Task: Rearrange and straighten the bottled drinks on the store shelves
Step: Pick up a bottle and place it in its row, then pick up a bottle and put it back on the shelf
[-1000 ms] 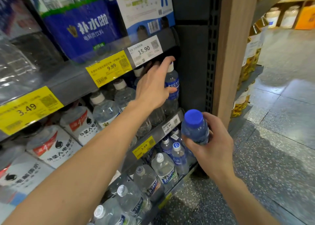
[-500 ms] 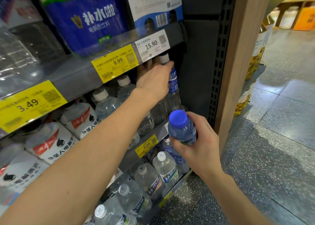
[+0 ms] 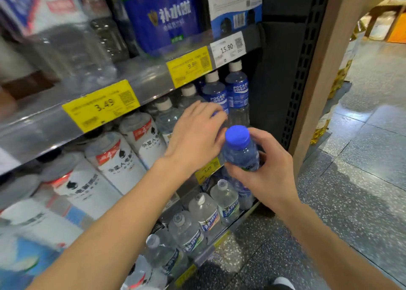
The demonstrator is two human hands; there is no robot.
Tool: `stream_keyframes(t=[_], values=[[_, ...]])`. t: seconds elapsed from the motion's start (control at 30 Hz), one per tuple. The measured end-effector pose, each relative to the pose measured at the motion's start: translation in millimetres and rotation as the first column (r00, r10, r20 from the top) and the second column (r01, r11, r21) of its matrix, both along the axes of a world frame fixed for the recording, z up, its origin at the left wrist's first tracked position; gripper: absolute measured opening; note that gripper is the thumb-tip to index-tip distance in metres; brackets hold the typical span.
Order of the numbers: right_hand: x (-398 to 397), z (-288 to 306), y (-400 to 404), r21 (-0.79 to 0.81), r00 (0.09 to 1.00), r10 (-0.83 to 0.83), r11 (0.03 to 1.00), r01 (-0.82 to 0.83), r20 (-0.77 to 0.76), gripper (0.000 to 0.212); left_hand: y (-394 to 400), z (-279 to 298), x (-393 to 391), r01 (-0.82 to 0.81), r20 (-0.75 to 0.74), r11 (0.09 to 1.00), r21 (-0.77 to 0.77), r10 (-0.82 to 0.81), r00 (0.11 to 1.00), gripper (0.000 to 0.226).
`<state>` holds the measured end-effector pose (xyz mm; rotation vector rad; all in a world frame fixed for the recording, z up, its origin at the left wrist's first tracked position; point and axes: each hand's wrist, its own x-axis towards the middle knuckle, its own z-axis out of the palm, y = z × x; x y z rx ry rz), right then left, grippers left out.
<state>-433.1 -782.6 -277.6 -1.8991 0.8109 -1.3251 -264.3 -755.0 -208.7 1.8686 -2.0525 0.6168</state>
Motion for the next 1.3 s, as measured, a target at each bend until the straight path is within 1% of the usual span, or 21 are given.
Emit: stream_keyframes(t=[0.1, 0.17, 0.23, 0.4, 0.53, 0.73, 0.93, 1.0, 1.13, 1.17, 1.3], values=[[5.6, 9.8, 19.5, 0.004, 0.997, 0.070, 0.998, -0.070, -0.035, 0.066, 45.4, -4.5, 11.0, -0.107, 0.004, 0.993, 0.059, 0.107, 0.994, 0.021], [10.7, 15.1, 34.8, -0.025, 0.993, 0.112, 0.993, -0.114, -0.047, 0.065, 77.8, -3.5, 20.0, -0.173, 0.018, 0.981, 0.092, 0.172, 0.985, 0.022], [16.4, 17.8, 53.2, -0.044, 0.987, 0.155, 0.987, -0.158, -0.049, 0.065, 115.1, -3.4, 29.4, -0.219, 0.013, 0.972, 0.089, 0.219, 0.976, 0.023], [39.0, 23.6, 111.2, 0.083, 0.959, 0.280, 0.958, -0.276, -0.052, 0.063, 219.7, -8.7, 52.1, -0.352, -0.012, 0.932, 0.086, 0.354, 0.935, 0.019], [57.5, 16.8, 163.2, 0.112, 0.929, 0.360, 0.930, -0.351, -0.081, 0.063, 306.8, -13.6, 63.5, -0.469, -0.037, 0.877, 0.106, 0.475, 0.879, 0.019], [92.9, 23.9, 255.8, 0.152, 0.886, 0.454, 0.886, -0.437, -0.098, 0.067, 428.4, -21.9, 74.2, -0.645, -0.072, 0.752, 0.137, 0.657, 0.750, 0.021], [136.5, 43.5, 354.2, 0.180, 0.774, 0.621, 0.780, -0.599, -0.119, 0.065, 546.5, -28.7, 93.2, -0.764, -0.122, 0.630, 0.139, 0.777, 0.618, 0.021], [154.1, 47.1, 383.5, 0.160, 0.736, 0.665, 0.746, -0.647, -0.126, 0.064, 582.9, -29.7, 98.9, -0.804, -0.141, 0.579, 0.131, 0.814, 0.563, 0.020], [192.0, 52.0, 440.1, 0.100, 0.658, 0.737, 0.674, -0.732, -0.152, 0.064, 645.6, -32.1, 106.5, -0.884, -0.141, 0.435, 0.173, 0.899, 0.415, 0.022], [202.0, 53.0, 454.3, 0.081, 0.638, 0.753, 0.654, -0.752, -0.162, 0.064, 659.6, -33.6, 109.7, -0.893, -0.146, 0.415, 0.173, 0.908, 0.393, 0.023], [241.3, 58.1, 505.5, 0.022, 0.555, 0.807, 0.570, -0.821, -0.200, 0.060, 708.3, -45.5, 122.8, -0.917, -0.239, 0.350, 0.193, 0.923, 0.302, 0.025]])
